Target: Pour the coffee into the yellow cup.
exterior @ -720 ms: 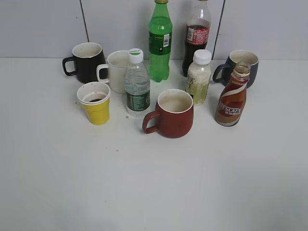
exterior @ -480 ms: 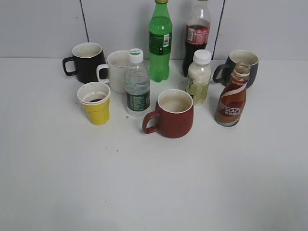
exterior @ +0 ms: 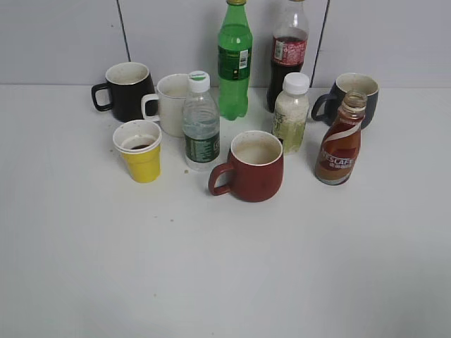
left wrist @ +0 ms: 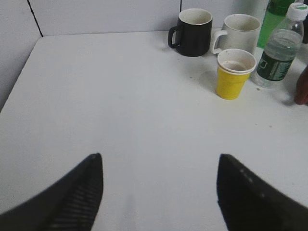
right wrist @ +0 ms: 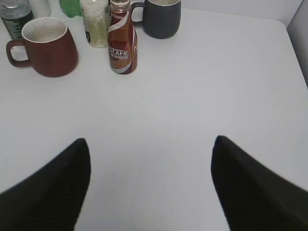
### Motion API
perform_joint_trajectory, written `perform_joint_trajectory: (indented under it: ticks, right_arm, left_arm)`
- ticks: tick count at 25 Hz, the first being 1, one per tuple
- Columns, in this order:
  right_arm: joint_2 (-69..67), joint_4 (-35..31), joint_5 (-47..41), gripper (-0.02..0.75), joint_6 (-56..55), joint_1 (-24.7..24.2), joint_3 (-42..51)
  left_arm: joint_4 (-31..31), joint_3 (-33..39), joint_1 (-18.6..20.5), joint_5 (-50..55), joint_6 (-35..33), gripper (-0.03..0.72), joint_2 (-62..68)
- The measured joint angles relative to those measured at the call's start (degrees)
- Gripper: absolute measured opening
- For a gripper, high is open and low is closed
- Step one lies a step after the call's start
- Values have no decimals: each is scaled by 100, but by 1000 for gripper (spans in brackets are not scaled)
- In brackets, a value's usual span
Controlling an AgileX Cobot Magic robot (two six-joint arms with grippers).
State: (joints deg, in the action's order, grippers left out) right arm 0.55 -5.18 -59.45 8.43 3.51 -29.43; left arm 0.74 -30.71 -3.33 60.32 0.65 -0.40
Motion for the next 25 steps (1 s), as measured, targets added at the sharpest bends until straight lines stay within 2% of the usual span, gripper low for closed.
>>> perform_joint_trajectory:
  ticks: [25]
  right_arm:
    - [0, 0, 0, 587, 0, 0, 0]
  left_arm:
    - [0, 0, 0, 0, 0, 559, 0]
